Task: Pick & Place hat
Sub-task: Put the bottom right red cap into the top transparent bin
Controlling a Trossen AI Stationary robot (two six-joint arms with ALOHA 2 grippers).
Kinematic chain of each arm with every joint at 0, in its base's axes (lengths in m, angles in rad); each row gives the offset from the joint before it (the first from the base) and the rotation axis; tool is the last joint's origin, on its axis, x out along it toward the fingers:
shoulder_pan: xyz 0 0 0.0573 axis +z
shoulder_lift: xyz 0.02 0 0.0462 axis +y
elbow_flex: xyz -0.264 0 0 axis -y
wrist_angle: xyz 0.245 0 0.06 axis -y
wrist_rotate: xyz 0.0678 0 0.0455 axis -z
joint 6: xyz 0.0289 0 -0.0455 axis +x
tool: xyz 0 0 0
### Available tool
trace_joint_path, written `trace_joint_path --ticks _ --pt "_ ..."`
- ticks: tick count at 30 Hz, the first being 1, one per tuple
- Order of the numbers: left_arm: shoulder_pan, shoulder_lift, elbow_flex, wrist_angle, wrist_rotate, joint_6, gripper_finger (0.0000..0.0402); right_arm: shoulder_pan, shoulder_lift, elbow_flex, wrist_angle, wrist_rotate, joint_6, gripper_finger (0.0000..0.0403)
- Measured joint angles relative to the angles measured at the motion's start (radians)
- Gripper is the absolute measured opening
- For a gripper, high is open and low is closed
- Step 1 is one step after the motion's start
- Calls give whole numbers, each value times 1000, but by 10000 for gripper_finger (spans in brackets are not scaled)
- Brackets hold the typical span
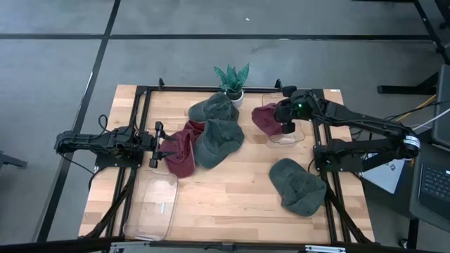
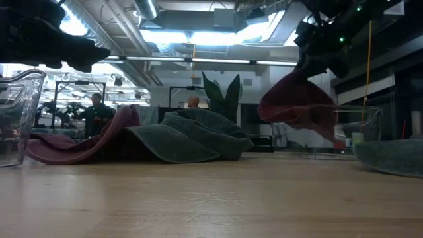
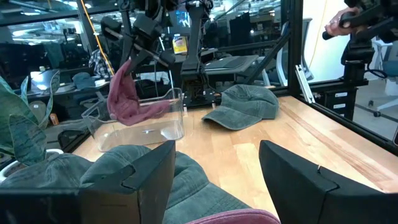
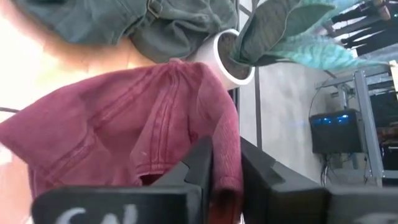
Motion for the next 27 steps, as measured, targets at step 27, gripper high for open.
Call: trace_joint_path --ticks 27 --pt "0 0 0 0 0 0 229 -27 -11 -10 69 7 30 57"
